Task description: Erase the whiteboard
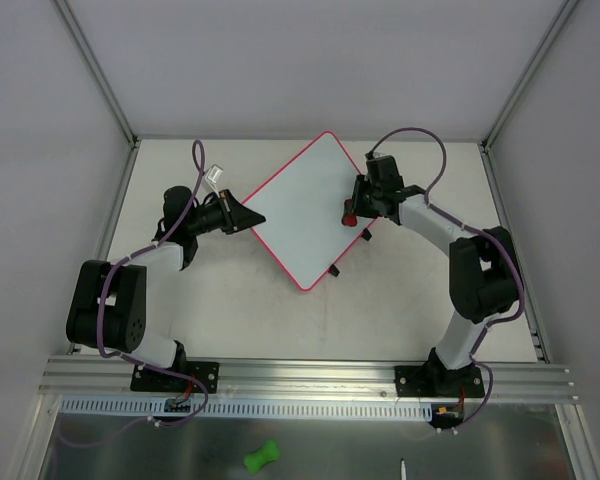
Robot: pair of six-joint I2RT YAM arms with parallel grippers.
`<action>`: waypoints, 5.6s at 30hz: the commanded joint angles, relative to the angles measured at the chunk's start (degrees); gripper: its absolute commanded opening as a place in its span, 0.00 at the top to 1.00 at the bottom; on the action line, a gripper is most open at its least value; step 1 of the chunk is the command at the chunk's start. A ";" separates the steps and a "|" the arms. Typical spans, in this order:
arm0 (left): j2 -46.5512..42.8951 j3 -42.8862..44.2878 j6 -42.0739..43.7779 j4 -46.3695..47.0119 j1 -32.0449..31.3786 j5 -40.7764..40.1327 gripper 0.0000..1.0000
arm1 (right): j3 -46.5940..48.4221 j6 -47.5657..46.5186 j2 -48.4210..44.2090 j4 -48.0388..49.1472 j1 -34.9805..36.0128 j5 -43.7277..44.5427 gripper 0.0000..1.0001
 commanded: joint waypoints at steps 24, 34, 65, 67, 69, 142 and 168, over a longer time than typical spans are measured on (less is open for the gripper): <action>-0.22 -0.16 1.62 3.39 -0.99 3.99 1.00 | -0.25 10.89 6.59 4.59 -12.06 -10.67 1.00; 0.13 0.28 1.71 2.86 -0.99 3.81 1.00 | 5.20 11.59 7.47 3.72 -7.15 -9.80 1.00; 0.04 0.45 1.88 2.42 -1.08 4.25 1.00 | 2.30 15.46 7.64 3.80 -11.53 -9.35 1.00; 0.05 0.54 1.88 2.42 -0.99 4.16 1.00 | 4.67 14.59 8.52 3.45 -11.36 -10.67 1.00; 0.13 0.45 1.97 2.51 -1.08 4.25 1.00 | 8.08 13.80 9.05 1.62 -10.92 -10.94 1.00; 3.47 8.19 4.78 -8.39 -1.26 16.38 0.94 | -19.84 -2.20 -36.56 -7.27 -5.03 -5.32 1.00; -5.84 1.34 7.42 -8.39 4.36 7.68 0.40 | -26.26 -2.20 -40.08 -13.24 -3.71 4.59 0.97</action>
